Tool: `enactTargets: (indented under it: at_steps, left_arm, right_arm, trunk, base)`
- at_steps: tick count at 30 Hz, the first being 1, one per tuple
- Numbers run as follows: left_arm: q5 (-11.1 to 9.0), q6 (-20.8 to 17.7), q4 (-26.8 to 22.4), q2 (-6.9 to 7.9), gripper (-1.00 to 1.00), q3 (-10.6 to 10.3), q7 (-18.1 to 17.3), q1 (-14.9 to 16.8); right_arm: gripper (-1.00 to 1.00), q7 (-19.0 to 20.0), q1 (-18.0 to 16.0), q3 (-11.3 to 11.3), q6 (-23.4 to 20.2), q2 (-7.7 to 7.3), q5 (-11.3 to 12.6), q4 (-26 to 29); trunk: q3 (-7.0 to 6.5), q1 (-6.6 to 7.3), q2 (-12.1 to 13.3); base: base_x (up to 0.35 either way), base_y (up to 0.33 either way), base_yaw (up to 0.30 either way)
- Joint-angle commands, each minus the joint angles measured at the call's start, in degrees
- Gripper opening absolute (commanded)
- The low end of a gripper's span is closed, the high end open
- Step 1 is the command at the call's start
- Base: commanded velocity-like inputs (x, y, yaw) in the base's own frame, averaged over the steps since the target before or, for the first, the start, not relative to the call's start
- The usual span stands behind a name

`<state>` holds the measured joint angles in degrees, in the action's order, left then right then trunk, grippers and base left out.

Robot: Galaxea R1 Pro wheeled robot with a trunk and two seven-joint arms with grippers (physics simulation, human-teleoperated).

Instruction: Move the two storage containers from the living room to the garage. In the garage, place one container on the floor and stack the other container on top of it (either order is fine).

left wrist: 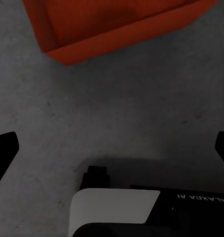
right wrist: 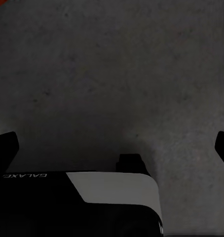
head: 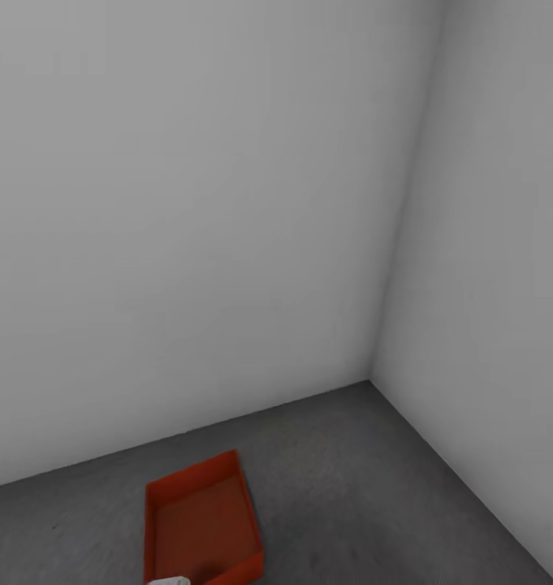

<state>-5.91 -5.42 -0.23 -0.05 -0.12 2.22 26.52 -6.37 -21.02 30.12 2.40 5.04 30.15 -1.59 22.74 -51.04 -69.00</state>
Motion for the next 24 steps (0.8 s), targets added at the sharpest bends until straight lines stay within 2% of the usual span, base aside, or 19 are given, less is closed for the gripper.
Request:
enactTargets:
  at_steps: [1, 8, 15, 17, 19, 24]
  left_arm:
    - [-0.6, -0.21, -0.03, -0.02, 1.0, -0.06, 0.15, 0.03]
    - [-0.6, -0.31, 0.01, 0.08, 1.0, -0.06, 0.15, -0.28]
    - [-0.56, 0.01, -0.03, 0.13, 1.0, -0.06, -0.15, -5.58]
    - [-0.58, 0.74, -0.03, 0.21, 1.0, -0.06, -0.26, -6.69]
    - [-0.59, 3.31, -0.03, 0.41, 1.0, -0.06, -0.34, -8.76]
    - [-0.67, 4.68, -0.02, 0.55, 1.0, -0.06, -0.37, -11.0]
  right_arm:
    - [1.0, -0.05, -0.07, 0.47, 0.24, 0.07, 0.53, -0.17]
    - [1.0, 0.02, 0.33, 0.46, 0.07, -0.01, 0.56, -0.24]
    - [1.0, 0.04, 3.78, 0.47, 0.44, -0.08, 0.45, -0.25]
    - [1.0, 0.04, 4.46, 0.47, 0.47, -0.1, 0.45, -0.25]
    - [1.0, 0.04, 5.96, 0.47, 0.54, -0.15, 0.39, -0.25]
    - [1.0, 0.04, 8.3, 0.47, 0.58, -0.36, 0.3, -0.25]
  trunk:
    - [0.06, 0.0, -0.04]
    - [0.06, 0.0, -0.04]
    - [0.06, 0.0, -0.04]
    - [0.06, 0.0, -0.04]
    - [0.06, 0.0, -0.04]
    - [0.06, 0.0, -0.04]
  base:
    - [0.0, 0.0, -0.244]
    - [0.0, 0.0, -0.127]
    - [0.0, 0.0, -0.011]
    - [0.0, 0.0, -0.002]
    - [0.0, 0.0, 0.0]
    - [0.0, 0.0, 0.0]
